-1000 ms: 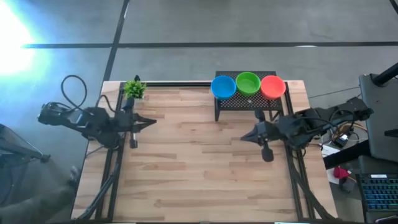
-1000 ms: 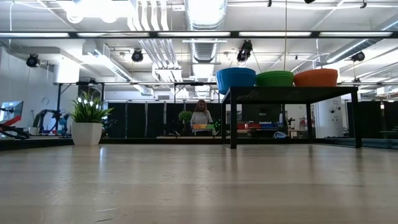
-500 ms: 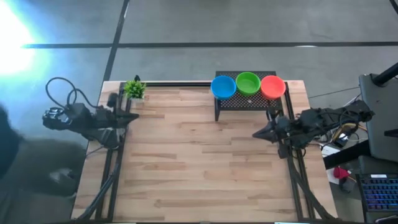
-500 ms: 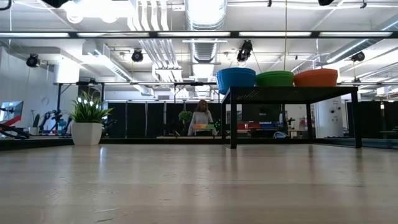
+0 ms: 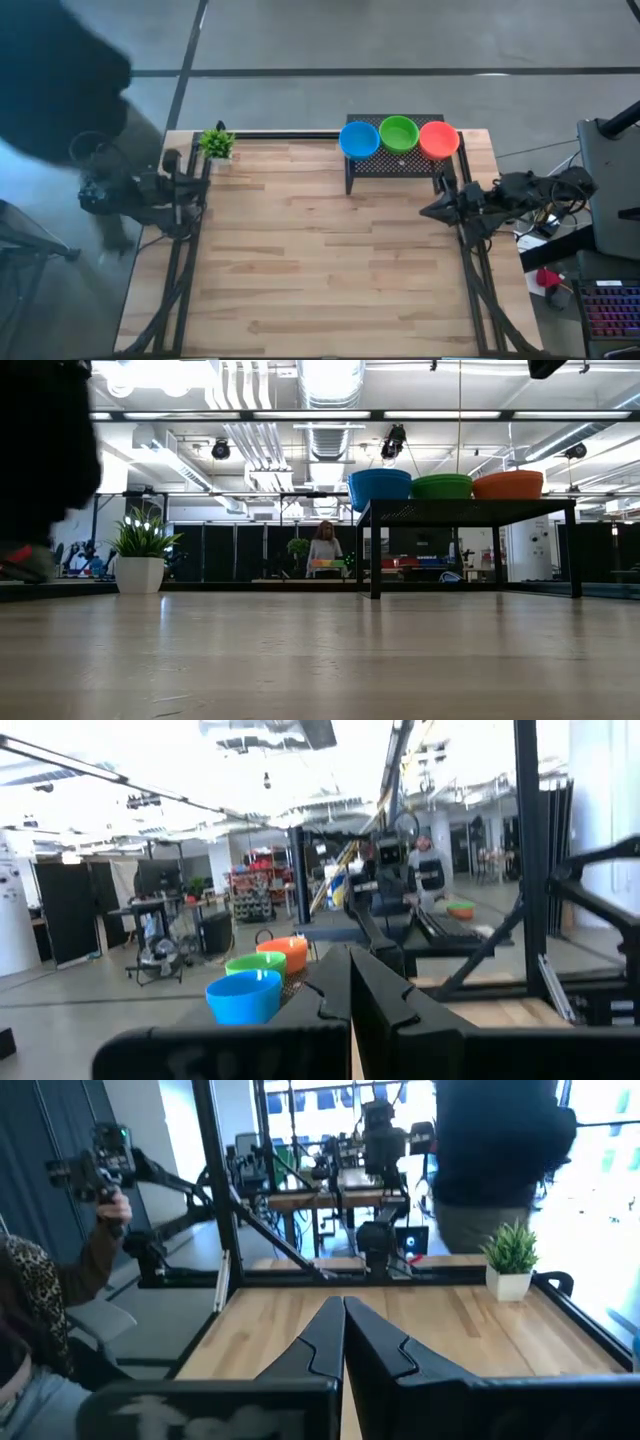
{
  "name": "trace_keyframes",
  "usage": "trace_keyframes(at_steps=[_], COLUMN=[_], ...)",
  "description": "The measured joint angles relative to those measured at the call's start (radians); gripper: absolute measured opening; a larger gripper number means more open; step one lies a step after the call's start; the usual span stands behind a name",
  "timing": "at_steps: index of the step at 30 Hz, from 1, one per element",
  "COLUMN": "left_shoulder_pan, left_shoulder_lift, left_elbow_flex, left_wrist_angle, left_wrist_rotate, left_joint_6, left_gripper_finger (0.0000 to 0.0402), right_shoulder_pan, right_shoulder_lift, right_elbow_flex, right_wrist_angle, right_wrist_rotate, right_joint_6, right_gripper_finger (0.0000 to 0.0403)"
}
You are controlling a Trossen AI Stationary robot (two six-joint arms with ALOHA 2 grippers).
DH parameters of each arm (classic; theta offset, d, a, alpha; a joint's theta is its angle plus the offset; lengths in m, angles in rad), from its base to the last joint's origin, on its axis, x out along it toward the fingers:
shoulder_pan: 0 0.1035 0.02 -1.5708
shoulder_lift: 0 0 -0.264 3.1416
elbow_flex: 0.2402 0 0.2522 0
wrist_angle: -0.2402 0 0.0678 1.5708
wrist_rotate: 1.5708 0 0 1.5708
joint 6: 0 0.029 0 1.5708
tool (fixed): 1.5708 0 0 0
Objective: Pick & Place Mini bowls
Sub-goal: Return to Home Position
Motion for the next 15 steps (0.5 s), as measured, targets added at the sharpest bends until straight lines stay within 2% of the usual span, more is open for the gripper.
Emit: trace_keyframes(at_steps=[4, 15], left_shoulder_pan=[0.0, 0.0], left_shoulder_lift=[-0.053, -0.055], left_elbow_flex=[-0.014, -0.025], left_wrist_angle=[-0.003, -0.005], left_wrist_rotate=[0.0, -0.002], left_joint_6=[-0.001, -0.004], left_gripper_finger=[0.0, 0.0], right_shoulder_pan=[0.0, 0.0], right_shoulder_lift=[-0.049, -0.193], right_elbow_flex=[-0.022, -0.105], right_wrist_angle=[0.004, 0.047], right_wrist_rotate=[0.0, 0.001], right_joint_6=[-0.002, -0.01], right_gripper_finger=[0.0008, 0.0008])
